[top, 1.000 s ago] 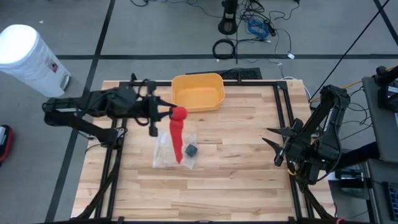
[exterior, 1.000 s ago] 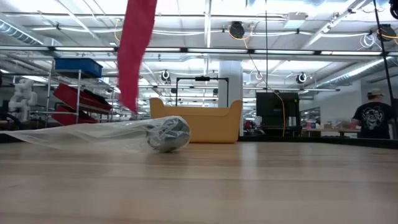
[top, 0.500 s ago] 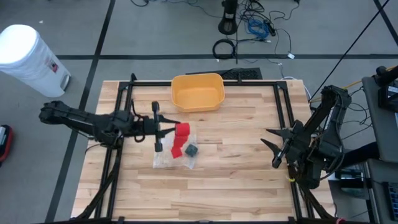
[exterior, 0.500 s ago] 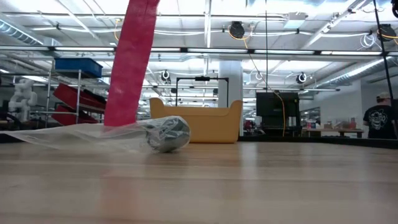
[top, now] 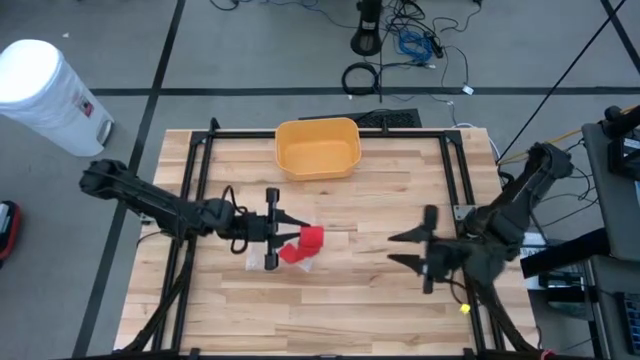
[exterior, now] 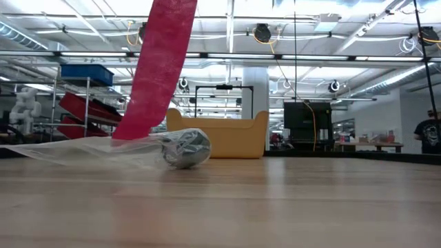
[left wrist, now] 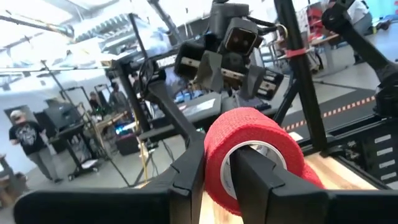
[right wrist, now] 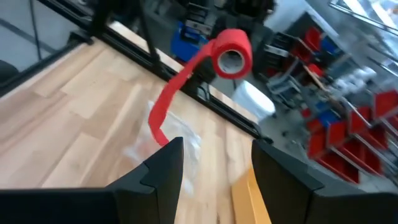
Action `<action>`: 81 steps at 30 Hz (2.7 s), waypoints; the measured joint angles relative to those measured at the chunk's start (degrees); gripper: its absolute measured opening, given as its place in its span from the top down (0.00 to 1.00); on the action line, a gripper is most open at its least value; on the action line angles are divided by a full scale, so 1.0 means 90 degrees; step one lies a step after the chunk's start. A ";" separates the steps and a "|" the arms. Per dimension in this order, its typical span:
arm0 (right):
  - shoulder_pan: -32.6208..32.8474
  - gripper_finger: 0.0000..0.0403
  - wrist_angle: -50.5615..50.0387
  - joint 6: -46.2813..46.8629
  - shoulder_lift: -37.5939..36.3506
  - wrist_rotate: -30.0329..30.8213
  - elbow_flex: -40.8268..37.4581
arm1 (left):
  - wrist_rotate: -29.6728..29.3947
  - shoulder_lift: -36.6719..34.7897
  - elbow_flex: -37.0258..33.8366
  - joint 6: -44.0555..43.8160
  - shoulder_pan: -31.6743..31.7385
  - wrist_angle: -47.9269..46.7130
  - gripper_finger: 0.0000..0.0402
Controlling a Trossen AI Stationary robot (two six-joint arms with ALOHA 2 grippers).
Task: Roll bandage
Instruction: Roll the red bandage
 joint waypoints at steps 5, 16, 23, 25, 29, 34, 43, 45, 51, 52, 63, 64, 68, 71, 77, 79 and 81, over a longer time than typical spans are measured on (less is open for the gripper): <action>-0.0994 0.56 0.0812 -0.0724 0.0378 -0.1484 0.0000 | -0.0020 0.0090 0.0144 0.0166 -0.0155 0.0014 0.80; -0.1809 0.56 0.4140 -0.3135 0.1693 -0.2337 0.0000 | -0.0427 0.0091 0.0151 0.0788 -0.0575 -0.0164 0.80; -0.1803 0.56 0.5049 -0.3850 0.2172 -0.2334 0.0000 | -0.0702 0.0092 0.0154 0.1095 -0.0842 -0.0153 0.80; -0.1834 0.56 0.5161 -0.4002 0.2293 -0.2335 -0.0002 | -0.0701 0.0092 0.0154 0.1133 -0.0883 -0.0114 0.80; -0.1853 0.56 0.5555 -0.4143 0.2455 -0.2335 -0.0007 | -0.0699 0.0092 0.0154 0.1136 -0.0922 0.0009 0.80; -0.1875 0.56 0.5952 -0.4294 0.2620 -0.2331 -0.0008 | -0.0668 0.0137 0.0158 0.1090 -0.0925 0.0031 0.80; -0.1883 0.56 0.6053 -0.4277 0.2620 -0.2331 -0.0010 | -0.0655 0.0639 0.0161 0.1306 -0.0927 0.0773 0.80; -0.1921 0.56 0.6013 -0.4237 0.2620 -0.2331 -0.0010 | -0.0656 0.0692 0.0164 0.1404 -0.0927 0.0930 0.80; -0.2018 0.57 0.6010 -0.4206 0.2620 -0.2330 -0.0010 | -0.0678 0.0908 0.0351 0.1408 -0.0953 0.0959 0.80; -0.2042 0.57 0.6010 -0.4203 0.2620 -0.2330 -0.0010 | -0.0679 0.0970 0.0395 0.1407 -0.0956 0.0959 0.80; -0.2076 0.74 0.5854 -0.4184 0.2618 -0.2322 -0.0010 | -0.1264 0.1350 0.0732 0.1454 -0.0951 0.0944 0.80; -0.2078 0.76 0.5836 -0.4187 0.2618 -0.2316 -0.0010 | -0.1315 0.1350 0.0732 0.1454 -0.0951 0.0946 0.80; -0.2076 0.83 0.5811 -0.4257 0.2613 -0.2313 -0.0010 | -0.1399 0.1350 0.0732 0.1454 -0.0951 0.0905 0.80; -0.2076 0.87 0.5767 -0.4281 0.2613 -0.2255 -0.0010 | -0.1700 0.1350 0.0732 0.1455 -0.0986 0.0718 0.80; -0.1988 0.88 0.5736 -0.4376 0.2613 -0.2284 -0.0012 | -0.2047 0.1345 0.0732 0.2024 -0.1281 0.0517 0.76; -0.1948 0.88 0.5752 -0.4376 0.2613 -0.2313 -0.0012 | -0.2079 0.1315 0.0732 0.2203 -0.1406 0.0515 0.72; -0.1921 0.88 0.5753 -0.4376 0.2610 -0.2315 -0.0012 | -0.2236 0.1297 0.0738 0.2268 -0.1495 0.0539 0.69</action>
